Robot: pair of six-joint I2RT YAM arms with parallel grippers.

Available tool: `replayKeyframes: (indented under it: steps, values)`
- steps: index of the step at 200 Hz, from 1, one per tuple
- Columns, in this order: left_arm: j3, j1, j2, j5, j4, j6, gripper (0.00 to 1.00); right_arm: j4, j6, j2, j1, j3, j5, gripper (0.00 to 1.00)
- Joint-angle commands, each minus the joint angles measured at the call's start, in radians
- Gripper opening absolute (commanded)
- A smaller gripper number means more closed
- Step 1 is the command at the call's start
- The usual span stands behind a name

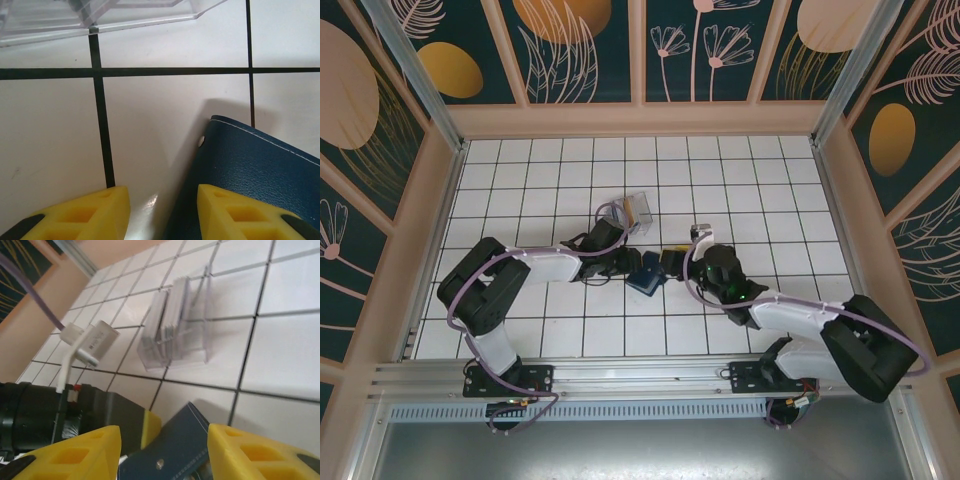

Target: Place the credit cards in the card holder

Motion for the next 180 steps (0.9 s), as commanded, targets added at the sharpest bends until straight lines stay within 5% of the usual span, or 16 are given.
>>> replayKeyframes:
  steps: [1, 41, 64, 139, 180]
  values:
    - [-0.018, -0.050, 0.096, 0.073, -0.013, 0.014, 0.43, -0.194, 0.050, -0.033, -0.007, -0.029, -0.059, 0.54]
    - [-0.011, -0.046, 0.074, 0.068, -0.043, 0.051, 0.47, -0.194, -0.249, 0.062, -0.004, -0.009, -0.130, 0.49]
    - [-0.051, -0.025, 0.076, 0.157, 0.021, 0.027, 0.50, -0.204, -0.296, 0.153, -0.008, 0.043, -0.152, 0.49]
    - [-0.051, -0.023, 0.062, 0.106, -0.018, 0.053, 0.51, -0.219, -0.367, 0.327, 0.020, 0.171, -0.090, 0.46]
    - [-0.067, -0.023, 0.071, 0.089, -0.002, 0.015, 0.51, -0.177, -0.380, 0.323, 0.053, 0.152, 0.008, 0.23]
